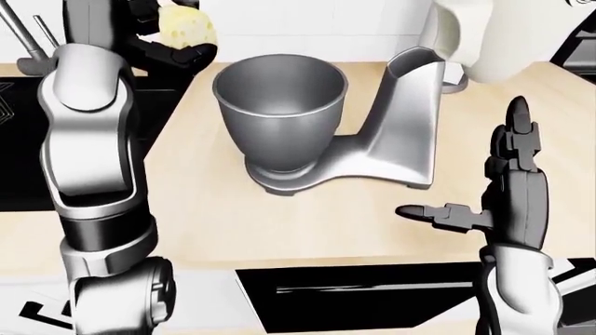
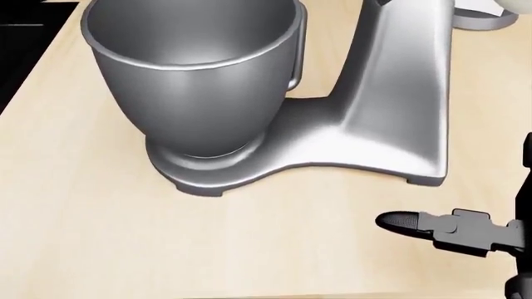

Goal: Place the cheese in the stand mixer bowl.

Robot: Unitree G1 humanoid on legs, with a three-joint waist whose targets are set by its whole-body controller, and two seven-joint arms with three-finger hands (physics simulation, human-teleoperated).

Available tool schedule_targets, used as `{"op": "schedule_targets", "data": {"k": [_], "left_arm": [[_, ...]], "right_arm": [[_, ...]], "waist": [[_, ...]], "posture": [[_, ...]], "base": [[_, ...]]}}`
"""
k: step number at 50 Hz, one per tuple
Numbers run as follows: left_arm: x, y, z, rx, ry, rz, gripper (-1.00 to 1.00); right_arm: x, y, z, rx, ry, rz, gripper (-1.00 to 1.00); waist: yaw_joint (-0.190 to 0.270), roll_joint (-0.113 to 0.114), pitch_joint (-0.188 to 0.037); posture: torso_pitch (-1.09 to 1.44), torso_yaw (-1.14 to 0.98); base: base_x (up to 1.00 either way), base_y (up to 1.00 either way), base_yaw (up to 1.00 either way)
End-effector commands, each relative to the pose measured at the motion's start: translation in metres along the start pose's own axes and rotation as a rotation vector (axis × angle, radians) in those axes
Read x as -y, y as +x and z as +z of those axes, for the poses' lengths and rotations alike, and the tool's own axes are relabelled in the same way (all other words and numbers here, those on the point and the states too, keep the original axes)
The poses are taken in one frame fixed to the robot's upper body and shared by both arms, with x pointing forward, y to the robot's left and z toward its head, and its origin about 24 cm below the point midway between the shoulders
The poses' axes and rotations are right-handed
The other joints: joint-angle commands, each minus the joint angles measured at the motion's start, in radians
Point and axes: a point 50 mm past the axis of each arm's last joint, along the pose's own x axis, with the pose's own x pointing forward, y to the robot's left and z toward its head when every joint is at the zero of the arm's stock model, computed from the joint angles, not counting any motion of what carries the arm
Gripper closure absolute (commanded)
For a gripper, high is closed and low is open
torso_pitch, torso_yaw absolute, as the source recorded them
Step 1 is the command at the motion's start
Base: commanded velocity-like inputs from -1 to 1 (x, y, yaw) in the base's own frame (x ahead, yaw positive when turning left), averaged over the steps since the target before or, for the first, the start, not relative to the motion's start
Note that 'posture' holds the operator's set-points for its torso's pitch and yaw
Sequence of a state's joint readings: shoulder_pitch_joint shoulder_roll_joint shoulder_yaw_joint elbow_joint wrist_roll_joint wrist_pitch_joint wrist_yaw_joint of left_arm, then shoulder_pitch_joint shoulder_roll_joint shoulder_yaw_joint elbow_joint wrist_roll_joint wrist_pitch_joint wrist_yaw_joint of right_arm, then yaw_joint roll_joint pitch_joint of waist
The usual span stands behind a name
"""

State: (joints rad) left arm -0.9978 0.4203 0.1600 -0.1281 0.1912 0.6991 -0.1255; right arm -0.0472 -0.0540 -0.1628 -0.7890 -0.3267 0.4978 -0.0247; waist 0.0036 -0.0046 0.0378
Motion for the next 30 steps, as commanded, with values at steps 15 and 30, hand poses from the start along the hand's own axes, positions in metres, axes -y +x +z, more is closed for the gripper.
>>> {"op": "schedule_targets", "data": {"k": [15,30], "left_arm": [[0.005,0.001,0.034,0.129,-0.006,-0.001,1.00],[0.017,0.002,0.051,0.159,-0.034,-0.033,1.00]], "right_arm": [[0.003,0.000,0.013,0.078,0.005,-0.020,-1.00],[0.005,-0.001,0.013,0.079,0.009,-0.022,-1.00]], "waist": [[0.001,-0.002,-0.023],[0.001,-0.005,-0.022]], "posture": [[0.00,0.00],[0.00,0.00]], "base": [[0.00,0.00,0.00],[0.00,0.00,0.00]]}}
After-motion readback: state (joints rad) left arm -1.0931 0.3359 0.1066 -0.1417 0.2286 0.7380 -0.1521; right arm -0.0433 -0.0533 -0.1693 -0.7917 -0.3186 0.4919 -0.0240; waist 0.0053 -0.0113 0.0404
